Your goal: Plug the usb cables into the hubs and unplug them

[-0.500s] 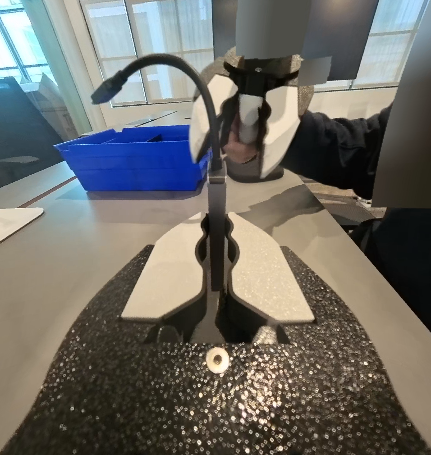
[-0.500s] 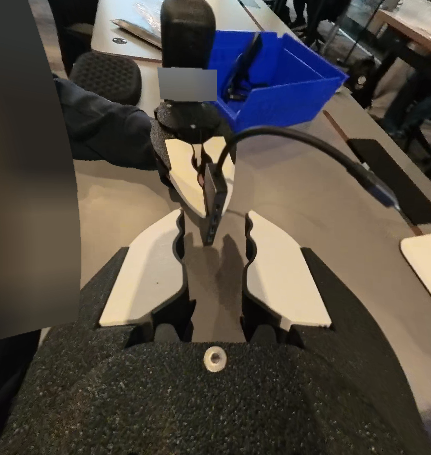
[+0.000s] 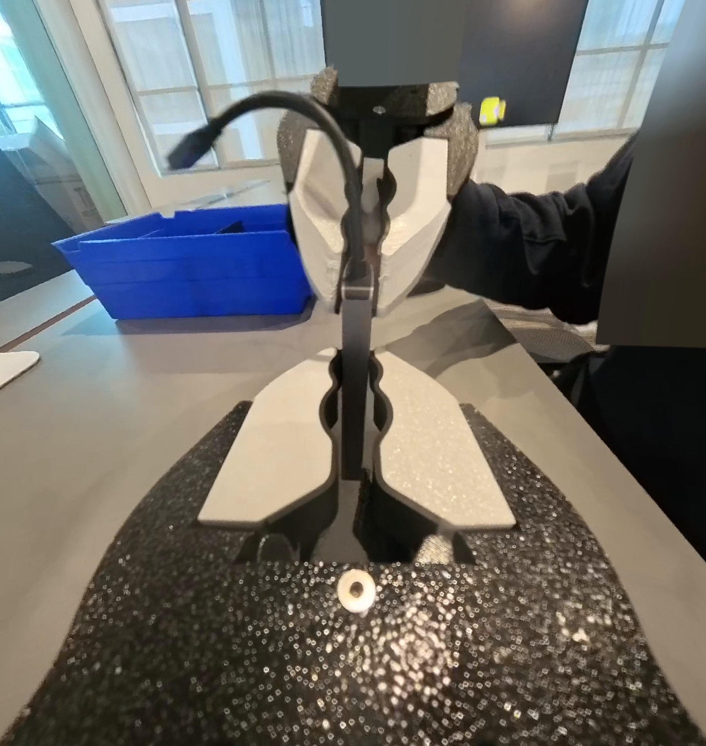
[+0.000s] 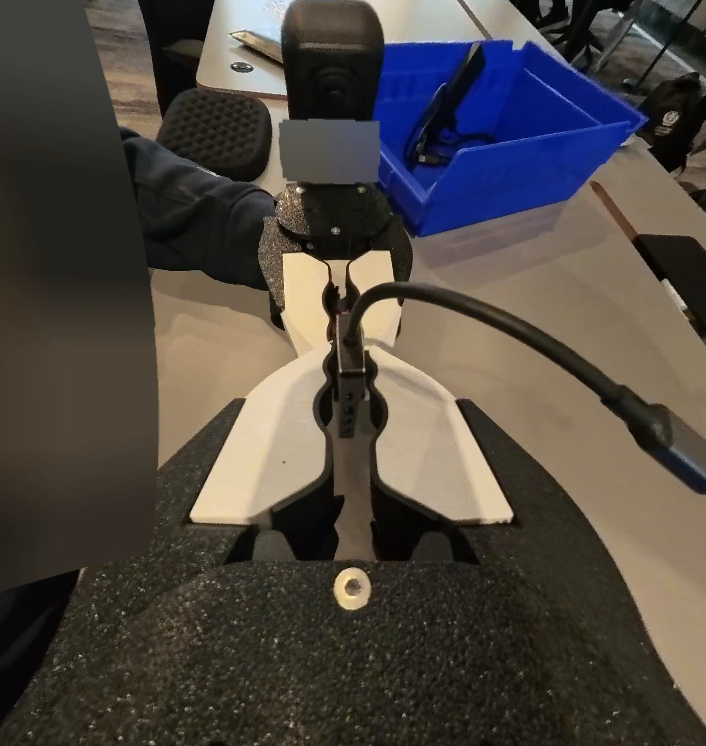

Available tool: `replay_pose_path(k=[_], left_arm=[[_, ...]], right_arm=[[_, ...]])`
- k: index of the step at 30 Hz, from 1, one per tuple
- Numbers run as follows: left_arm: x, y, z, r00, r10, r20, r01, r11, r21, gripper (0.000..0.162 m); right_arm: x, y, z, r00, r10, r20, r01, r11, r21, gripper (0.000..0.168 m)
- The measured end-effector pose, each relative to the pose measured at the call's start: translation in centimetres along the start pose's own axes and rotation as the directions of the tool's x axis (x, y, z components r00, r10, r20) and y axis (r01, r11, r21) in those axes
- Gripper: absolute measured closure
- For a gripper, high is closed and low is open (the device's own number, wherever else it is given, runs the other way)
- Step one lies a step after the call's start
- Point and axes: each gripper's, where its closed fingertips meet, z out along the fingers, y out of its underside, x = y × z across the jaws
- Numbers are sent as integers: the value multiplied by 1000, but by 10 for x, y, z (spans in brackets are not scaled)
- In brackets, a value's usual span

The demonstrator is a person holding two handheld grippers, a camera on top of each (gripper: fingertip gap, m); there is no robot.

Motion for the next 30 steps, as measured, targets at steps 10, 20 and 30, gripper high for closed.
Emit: replay_pose_path(k=[10, 20, 30], left_arm=[[-36, -33, -26, 972, -18, 233, -32, 977, 210, 132], [-44, -25, -25, 964, -45, 261, -6, 982, 191, 133], [-48, -18, -26, 961, -33, 274, -10, 988, 154, 134]], right_arm=[[72, -18, -105, 943, -74, -324, 69, 997, -26, 156], [235, 68, -256, 708, -122, -696, -257, 873, -414, 157], [271, 207, -247, 835, -263, -484, -362, 399, -843, 156]])
